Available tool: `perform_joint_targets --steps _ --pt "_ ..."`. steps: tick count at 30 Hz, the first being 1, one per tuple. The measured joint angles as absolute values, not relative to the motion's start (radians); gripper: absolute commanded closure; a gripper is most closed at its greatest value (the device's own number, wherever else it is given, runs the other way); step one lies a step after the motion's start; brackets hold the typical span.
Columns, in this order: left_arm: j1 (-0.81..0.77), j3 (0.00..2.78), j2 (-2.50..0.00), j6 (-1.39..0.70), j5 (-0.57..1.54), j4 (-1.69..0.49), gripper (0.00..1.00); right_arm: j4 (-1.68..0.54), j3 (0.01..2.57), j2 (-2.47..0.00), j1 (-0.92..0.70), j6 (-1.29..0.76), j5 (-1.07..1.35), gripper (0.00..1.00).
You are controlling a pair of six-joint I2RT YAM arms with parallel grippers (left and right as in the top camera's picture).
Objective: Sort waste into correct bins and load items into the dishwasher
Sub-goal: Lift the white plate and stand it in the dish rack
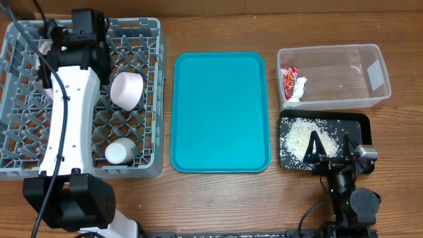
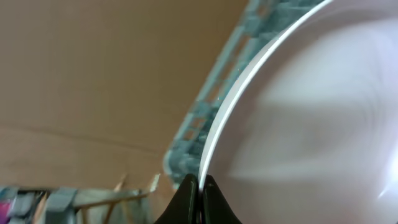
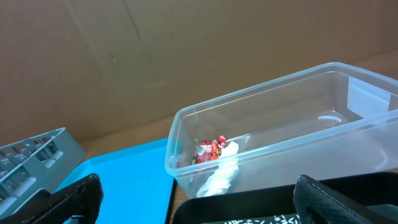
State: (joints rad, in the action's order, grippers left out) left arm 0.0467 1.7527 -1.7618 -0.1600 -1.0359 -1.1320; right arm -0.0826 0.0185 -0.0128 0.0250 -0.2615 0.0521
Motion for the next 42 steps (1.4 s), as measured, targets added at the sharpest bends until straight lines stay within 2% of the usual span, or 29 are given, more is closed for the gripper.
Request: perform_joint_targets --steps 6,12,20,23,30,36,42 --pt "-0.033 1.753 -1.762 -0.049 -0.949 -1.084 0.96 -0.083 0.019 -0.013 0.025 -0.262 0.052 0.00" --pt "0.020 1.753 -1.762 -0.013 -0.997 -1.032 0.96 -0.083 0.019 -0.013 0.025 -0.262 0.052 0.00" --pt "0.080 1.752 -1.773 0.004 -0.937 -0.910 0.96 -0.083 0.019 -0.013 0.025 -0.261 0.052 0.00" --pt "0.080 1.752 -1.805 0.015 -0.932 -0.940 0.96 -0.083 0.019 -0.013 0.025 -0.262 0.051 0.00" --pt "0.068 1.740 -1.801 -0.056 -0.992 -1.167 0.96 -0.083 0.019 -0.013 0.025 -0.262 0.051 0.00" --pt "0.078 1.738 -1.649 -0.075 -1.005 -1.189 0.96 -0.083 0.019 -0.013 0.025 -0.262 0.051 0.00" --pt "0.092 1.738 -1.632 -0.048 -1.004 -1.188 0.96 -0.083 0.019 -0.013 0.025 -0.261 0.051 0.00"
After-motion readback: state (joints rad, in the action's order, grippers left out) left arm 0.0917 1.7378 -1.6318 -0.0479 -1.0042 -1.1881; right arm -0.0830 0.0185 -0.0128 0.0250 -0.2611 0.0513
